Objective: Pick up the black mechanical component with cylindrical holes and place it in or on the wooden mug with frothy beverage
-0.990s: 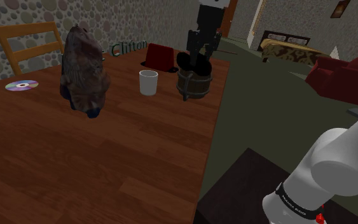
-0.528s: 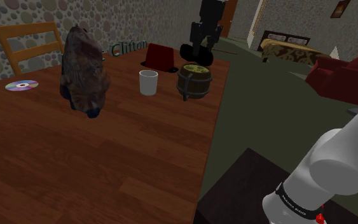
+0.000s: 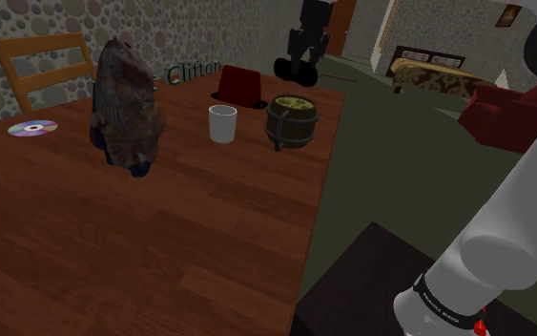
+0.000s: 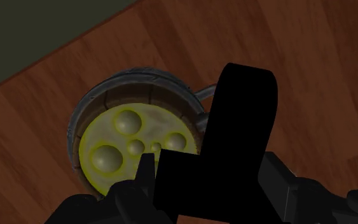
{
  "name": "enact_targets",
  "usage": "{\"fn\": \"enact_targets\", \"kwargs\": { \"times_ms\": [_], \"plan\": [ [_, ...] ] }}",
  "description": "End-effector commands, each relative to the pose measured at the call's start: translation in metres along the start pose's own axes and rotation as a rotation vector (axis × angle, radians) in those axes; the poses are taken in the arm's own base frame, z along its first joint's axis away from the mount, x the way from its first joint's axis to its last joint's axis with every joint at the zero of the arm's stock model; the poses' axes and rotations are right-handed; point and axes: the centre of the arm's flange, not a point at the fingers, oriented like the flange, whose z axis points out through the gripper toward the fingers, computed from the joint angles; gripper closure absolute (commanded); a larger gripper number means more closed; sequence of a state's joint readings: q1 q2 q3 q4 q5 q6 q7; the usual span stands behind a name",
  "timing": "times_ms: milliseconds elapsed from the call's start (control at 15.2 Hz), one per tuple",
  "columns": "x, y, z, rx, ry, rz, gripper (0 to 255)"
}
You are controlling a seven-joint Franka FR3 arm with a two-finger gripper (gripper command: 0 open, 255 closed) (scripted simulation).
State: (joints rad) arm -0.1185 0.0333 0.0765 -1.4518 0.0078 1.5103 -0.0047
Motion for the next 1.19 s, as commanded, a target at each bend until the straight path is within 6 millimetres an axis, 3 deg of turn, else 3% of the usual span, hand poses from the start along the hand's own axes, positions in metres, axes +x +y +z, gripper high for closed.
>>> {"fn": "enact_targets", "kwargs": {
  "times_ms": [0,198,1122],
  "plan": [
    [0.015,0.021,-0.002,-0.001,0.000,-0.001,255],
    [0.036,0.047,-0.003,-0.001,0.000,-0.001,255],
    [0.034,0.048,0.071,-0.001,0.000,-0.001,255]
  ]
}}
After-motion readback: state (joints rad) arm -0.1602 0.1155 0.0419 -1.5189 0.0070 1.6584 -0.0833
